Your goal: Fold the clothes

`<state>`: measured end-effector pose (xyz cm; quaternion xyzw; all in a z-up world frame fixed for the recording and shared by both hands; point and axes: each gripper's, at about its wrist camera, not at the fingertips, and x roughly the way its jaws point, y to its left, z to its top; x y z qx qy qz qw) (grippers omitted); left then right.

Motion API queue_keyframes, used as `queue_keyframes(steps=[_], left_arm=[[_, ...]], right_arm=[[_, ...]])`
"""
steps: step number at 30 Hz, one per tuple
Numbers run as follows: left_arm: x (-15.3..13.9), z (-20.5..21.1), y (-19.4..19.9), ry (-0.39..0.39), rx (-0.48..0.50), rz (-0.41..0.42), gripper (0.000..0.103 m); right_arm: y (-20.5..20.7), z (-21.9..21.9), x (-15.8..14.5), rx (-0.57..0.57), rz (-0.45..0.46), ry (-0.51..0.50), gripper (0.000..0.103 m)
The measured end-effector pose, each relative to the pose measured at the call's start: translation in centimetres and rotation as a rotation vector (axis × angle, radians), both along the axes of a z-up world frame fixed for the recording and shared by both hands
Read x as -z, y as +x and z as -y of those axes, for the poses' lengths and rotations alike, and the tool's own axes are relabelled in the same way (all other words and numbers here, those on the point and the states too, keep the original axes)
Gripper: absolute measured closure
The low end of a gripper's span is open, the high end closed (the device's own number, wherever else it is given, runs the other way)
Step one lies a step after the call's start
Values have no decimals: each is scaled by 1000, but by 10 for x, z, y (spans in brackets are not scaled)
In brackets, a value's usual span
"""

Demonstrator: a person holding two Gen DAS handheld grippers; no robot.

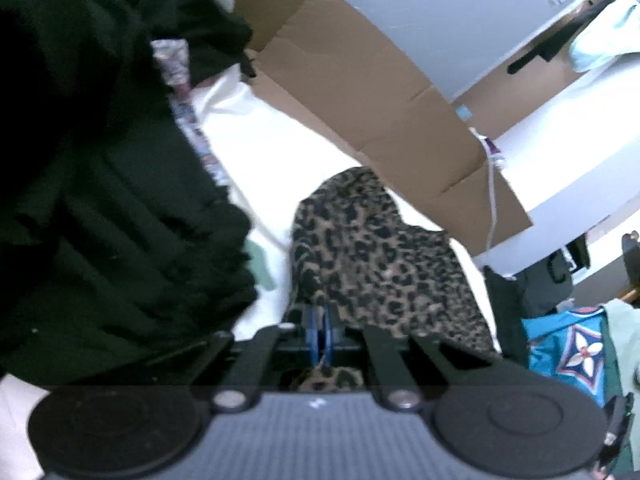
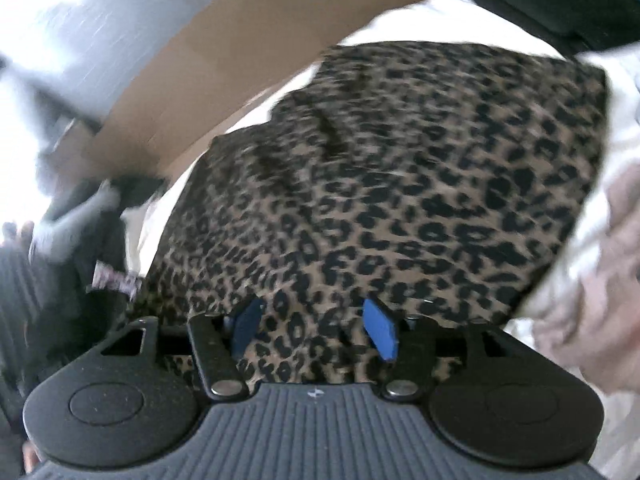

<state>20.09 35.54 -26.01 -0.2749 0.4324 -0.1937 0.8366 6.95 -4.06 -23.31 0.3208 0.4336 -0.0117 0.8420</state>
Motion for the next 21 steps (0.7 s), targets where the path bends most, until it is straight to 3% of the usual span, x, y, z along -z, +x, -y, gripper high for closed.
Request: queue_keyframes(steps=[3,5,7,11,16,21], left_arm=[[-10,13,1,-5,25,17,99],[-15,22,2,-15,37,24,100],[-18,31,4,-25,50,22,99],[-24,50,3,-17,98,24,99],[-34,72,3,-15,155,31,99],[-45,91,3,-25,202,33,99]], right_arm=[[5,-21,-14,-71,52,-109,33],[8,-33,-23,-97,87,-189,27],[12,-41,-28,-131,108,-222,25],[20,-56,-35,-238,127,-218,9],[23,-82,-46,-344,175,-265,4],[23,-102,-53,-381,227,-292,4]])
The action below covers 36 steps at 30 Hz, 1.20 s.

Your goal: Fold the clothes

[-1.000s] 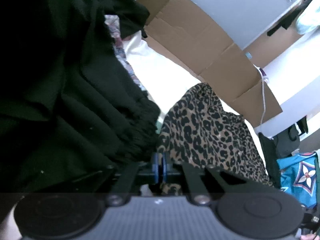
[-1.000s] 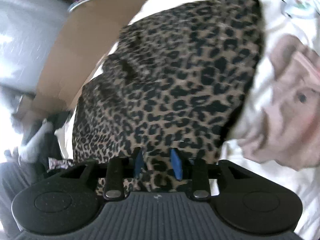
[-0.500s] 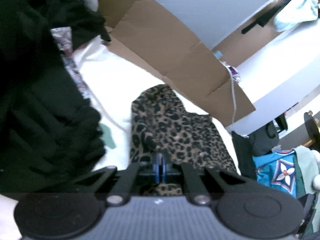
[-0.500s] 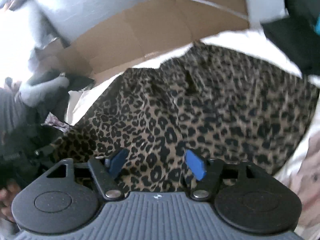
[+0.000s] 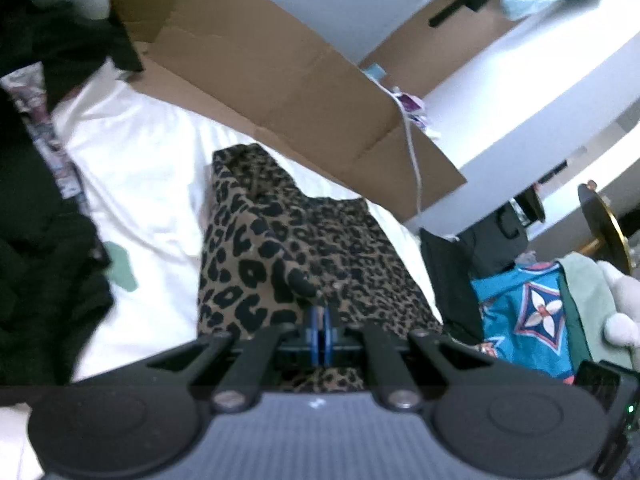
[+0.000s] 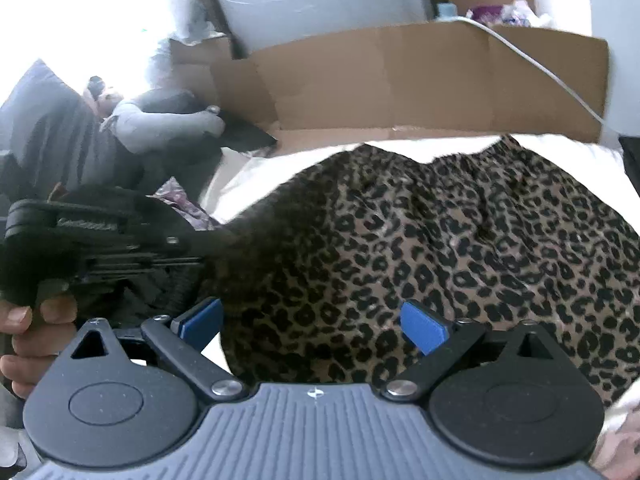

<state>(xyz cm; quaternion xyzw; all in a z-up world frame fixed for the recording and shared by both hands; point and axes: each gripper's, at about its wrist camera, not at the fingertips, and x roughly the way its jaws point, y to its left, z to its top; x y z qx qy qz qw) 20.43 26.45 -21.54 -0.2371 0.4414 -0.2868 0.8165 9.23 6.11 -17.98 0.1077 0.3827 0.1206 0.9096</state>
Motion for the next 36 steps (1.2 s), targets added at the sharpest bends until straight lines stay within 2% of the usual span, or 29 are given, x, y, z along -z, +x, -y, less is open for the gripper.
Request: queue_keyframes(steps=[3,4,5,10,12,15,20,21,22,23,24,25,26,32,36], left_arm=[[-2,10,1,-8,22,-10,99],[-2,12,1,-13,28,-17,99],[-2,14,2,-20,33,-25,99],[-2,21,4,-24,65,-46,99],[-3,23,4,-34,76,-53,99],[-6,27,4,-39,91,-53,99],[-9,37,4,-57,104,-60,100],[-10,39,4,-60,108,-60,100],[-11,40,3,-66,110,-61,100],[-11,41,3,-72,111,-62,99],[-12,42,3,-77,111,-64,99],[-13,44,3,-75,112,-59,99],[-15,44,2,-70,114,-47,98],[-29,39,-5,-61,63,21,76],[-29,34,-4,-4,20,9,73]], right_arm=[[4,-11,-3,-37,11,-8,10],[7,-14,-4,-53,14,-6,21],[10,-18,-4,-69,12,-7,26],[21,-32,-3,-110,17,-24,29],[24,-36,-2,-117,19,-29,32],[28,-41,0,-125,15,-38,44],[32,-42,2,-106,23,-48,47],[33,-42,3,-99,21,-52,51],[34,-42,4,-91,19,-57,67],[35,-41,6,-84,15,-65,88],[36,-40,7,-75,10,-77,97],[37,-39,8,-65,5,-83,100],[38,-36,8,-54,-1,-79,102],[44,-22,7,-67,-37,-65,102],[51,-6,5,-63,-103,-30,102]])
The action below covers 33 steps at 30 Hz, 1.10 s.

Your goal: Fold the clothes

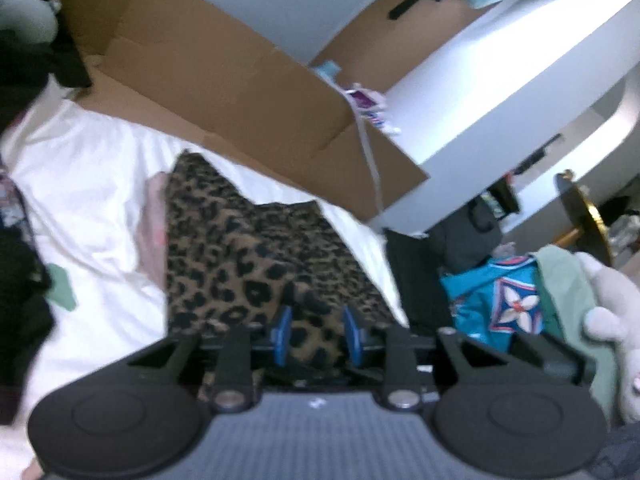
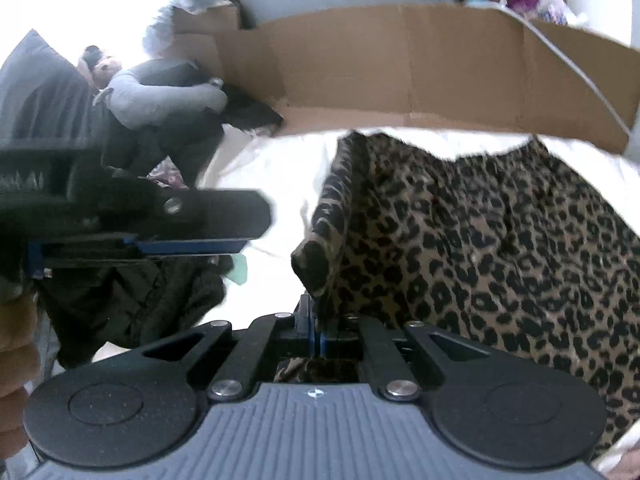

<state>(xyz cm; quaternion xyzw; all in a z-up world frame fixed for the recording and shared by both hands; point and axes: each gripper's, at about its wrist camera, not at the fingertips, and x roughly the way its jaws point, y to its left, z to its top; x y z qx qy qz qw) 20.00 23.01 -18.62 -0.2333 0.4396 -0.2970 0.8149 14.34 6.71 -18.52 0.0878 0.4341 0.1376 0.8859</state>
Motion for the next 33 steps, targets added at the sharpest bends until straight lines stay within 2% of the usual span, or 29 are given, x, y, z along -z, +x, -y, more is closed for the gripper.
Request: queue_keyframes(steps=[2,4,12,19,24,28,33], left_arm=[[1,-1,4,30,-25,-28,73],[0,2,6,97,-41,-42,73],[-20,27,12,254,-69,-79,72],[-37,60,24,397,-84,-113,72],[-40,82,30,428,-82,-120,68],[-32,102,32,457,-62,-154,68],[-20,129,30,532,17,-137,68]], right_arm=[[3,11,-5,-2,-11,14,103],[5,18,-9,-39,-9,7,103],[37,33,-26,-308,-59,-93,103],[60,61,-50,-398,-43,-95,103],[63,98,-51,-339,-42,12,103],[66,145,-36,-171,-86,241,103],[54,180,-17,-117,-47,319,103]])
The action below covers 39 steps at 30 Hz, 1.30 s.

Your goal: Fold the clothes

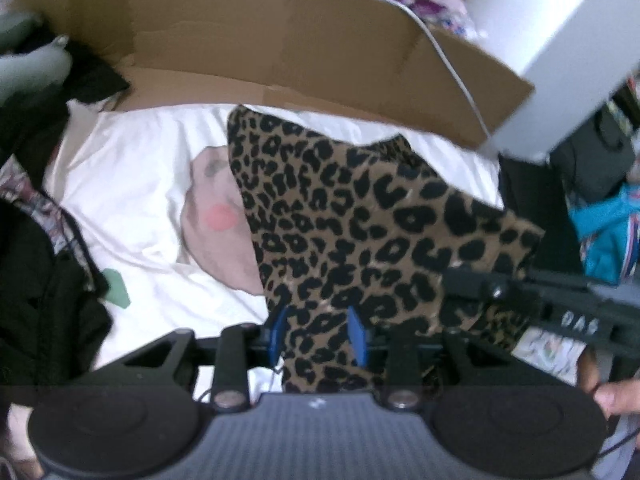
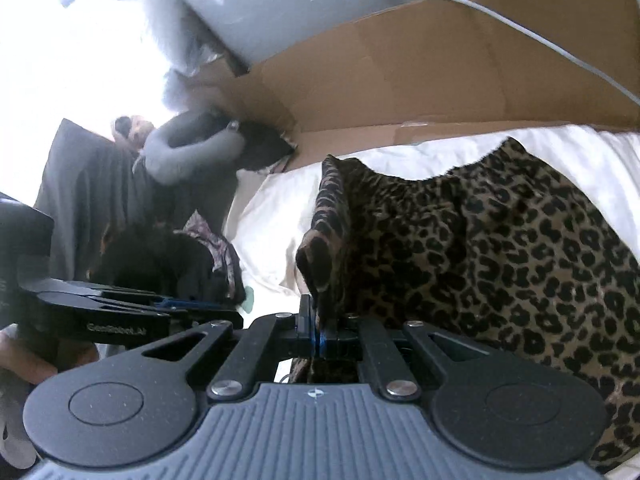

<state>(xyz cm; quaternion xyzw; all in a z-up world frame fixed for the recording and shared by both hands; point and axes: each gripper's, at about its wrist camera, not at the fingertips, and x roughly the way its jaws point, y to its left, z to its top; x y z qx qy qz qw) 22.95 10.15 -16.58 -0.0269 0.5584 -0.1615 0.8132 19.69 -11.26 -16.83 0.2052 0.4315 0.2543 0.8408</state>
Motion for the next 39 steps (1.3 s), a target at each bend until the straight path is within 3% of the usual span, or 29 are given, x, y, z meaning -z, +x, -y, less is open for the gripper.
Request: queue_keyframes(steps=[6,13,21,39], left_arm=[[25,18,-1,-17,23,-4,69],[45,11,-3,-71,-27,-1,69],[66,-6,-12,-93,-75,-46,69],[98,7,-31,-88,-21,-154,69]], right_arm=[[-16,28,22,53,43,41,103],[-14,50,37,108,56,53,103],[-26,89,43,205,32,35,103],[-60,169,78,434,-62,23,103]])
